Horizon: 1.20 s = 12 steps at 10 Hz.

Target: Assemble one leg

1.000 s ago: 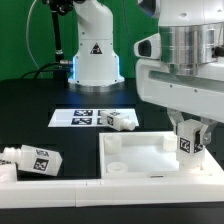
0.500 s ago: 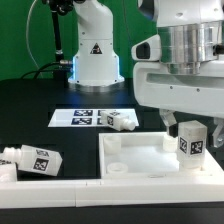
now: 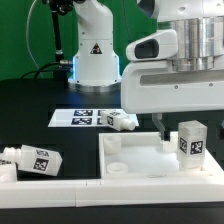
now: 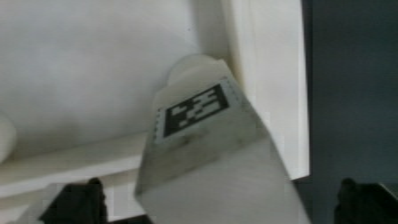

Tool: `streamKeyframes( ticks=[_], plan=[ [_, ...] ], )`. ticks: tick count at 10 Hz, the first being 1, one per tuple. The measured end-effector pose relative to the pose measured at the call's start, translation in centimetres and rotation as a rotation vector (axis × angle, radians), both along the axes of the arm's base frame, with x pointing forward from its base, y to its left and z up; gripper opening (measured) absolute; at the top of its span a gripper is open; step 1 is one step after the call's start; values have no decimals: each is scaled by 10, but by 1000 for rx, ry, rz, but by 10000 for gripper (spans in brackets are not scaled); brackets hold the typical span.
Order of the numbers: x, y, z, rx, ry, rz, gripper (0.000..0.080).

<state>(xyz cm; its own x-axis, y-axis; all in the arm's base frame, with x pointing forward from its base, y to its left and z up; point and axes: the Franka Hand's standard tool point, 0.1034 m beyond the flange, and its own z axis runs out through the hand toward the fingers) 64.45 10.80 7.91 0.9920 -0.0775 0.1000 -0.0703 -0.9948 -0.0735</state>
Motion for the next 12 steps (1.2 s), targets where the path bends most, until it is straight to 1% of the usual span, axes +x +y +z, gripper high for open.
streamKeyframes(
  ticks=[1, 2, 3, 4, 5, 6, 7, 8, 9, 11, 12],
  plan=[
    [0, 0, 0, -40, -11, 154, 649],
    [-2, -1, -2, -59, -15, 285, 649],
    [-2, -2, -3, -66, -19, 337, 649],
    [-2, -2, -3, -64, -19, 321, 649],
    [-2, -2, -3, -63, -18, 306, 562],
    [-2, -2, -3, -63, -18, 307, 428],
    [-2, -1, -3, -56, -15, 261, 428],
    [-2, -1, -3, -44, -11, 180, 285],
    [-2, -1, -3, -41, -9, 147, 285],
    [-5, 2, -4, -17, 17, -105, 285],
    [-5, 2, -3, -12, 36, -208, 285]
  ],
)
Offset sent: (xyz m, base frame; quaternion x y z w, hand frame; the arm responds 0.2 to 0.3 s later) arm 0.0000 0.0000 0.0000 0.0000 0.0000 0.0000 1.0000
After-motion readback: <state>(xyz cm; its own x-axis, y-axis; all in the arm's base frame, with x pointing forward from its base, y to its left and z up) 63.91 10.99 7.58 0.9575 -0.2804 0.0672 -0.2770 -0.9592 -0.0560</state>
